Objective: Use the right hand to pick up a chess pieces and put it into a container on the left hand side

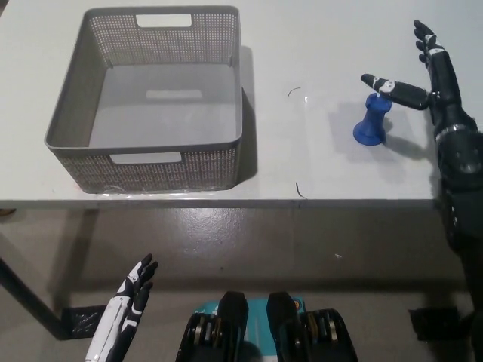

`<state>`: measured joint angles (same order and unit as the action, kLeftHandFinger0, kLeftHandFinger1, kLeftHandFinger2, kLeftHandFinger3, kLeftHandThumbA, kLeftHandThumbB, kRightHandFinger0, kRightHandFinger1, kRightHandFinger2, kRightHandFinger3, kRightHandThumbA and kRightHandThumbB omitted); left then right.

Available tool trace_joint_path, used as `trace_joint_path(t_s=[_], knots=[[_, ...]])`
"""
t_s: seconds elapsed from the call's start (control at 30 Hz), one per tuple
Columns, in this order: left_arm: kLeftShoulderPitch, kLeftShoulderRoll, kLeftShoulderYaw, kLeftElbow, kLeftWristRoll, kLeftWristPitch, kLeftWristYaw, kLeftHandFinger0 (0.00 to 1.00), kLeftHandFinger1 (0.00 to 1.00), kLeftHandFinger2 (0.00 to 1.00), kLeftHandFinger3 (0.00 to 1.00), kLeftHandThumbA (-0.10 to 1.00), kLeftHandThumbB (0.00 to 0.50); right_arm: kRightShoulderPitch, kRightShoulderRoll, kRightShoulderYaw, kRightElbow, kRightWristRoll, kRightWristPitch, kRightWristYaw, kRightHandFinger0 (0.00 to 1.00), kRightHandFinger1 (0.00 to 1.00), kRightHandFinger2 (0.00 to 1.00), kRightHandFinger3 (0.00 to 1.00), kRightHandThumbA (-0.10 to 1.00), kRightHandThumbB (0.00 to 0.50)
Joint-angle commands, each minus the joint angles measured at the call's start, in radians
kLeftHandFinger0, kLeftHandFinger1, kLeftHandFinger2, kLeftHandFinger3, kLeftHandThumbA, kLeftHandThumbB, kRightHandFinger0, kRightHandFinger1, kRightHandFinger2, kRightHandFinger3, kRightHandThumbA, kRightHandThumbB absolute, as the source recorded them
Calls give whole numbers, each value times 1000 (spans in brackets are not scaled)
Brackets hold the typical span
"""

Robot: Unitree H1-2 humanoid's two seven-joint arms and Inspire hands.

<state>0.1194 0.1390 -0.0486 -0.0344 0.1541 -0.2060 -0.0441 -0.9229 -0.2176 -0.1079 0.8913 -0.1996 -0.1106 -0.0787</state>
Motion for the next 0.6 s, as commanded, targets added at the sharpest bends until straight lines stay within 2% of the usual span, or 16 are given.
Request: trace_joint_path(t_s=[0.0,0.07,0.13,0.17,0.23,0.37,0.57], knots=[[-6,15,-7,-22,19,-28,-4,1000,1000,1000,1000,1000,187,-145,-36,18,136,6,-37,-51,1000,1000,1000,1000,973,421],[-3,15,-8,-22,18,-28,-5,1000,1000,1000,1000,1000,187,-166,-37,19,191,15,-50,-53,1000,1000,1000,1000,968,458],[-7,14,-8,-19,18,-32,-5,1000,1000,1000,1000,1000,180,-186,-36,24,240,18,-56,-55,1000,1000,1000,1000,982,468],[-10,15,-8,-20,16,-29,-7,1000,1000,1000,1000,1000,184,-194,-33,21,261,27,-61,-48,1000,1000,1000,1000,979,447],[-14,16,-5,-18,19,-26,-4,1000,1000,1000,1000,1000,184,-206,-31,25,296,28,-73,-49,1000,1000,1000,1000,981,444],[-26,20,-1,-10,20,-28,-3,1000,1000,1000,1000,1000,190,-221,-25,36,346,23,-93,-51,1000,1000,1000,1000,1000,474],[-17,21,-5,-18,25,-31,-6,1000,1000,1000,1000,1000,183,-208,-23,32,373,36,-105,-53,1000,1000,1000,1000,1000,492]])
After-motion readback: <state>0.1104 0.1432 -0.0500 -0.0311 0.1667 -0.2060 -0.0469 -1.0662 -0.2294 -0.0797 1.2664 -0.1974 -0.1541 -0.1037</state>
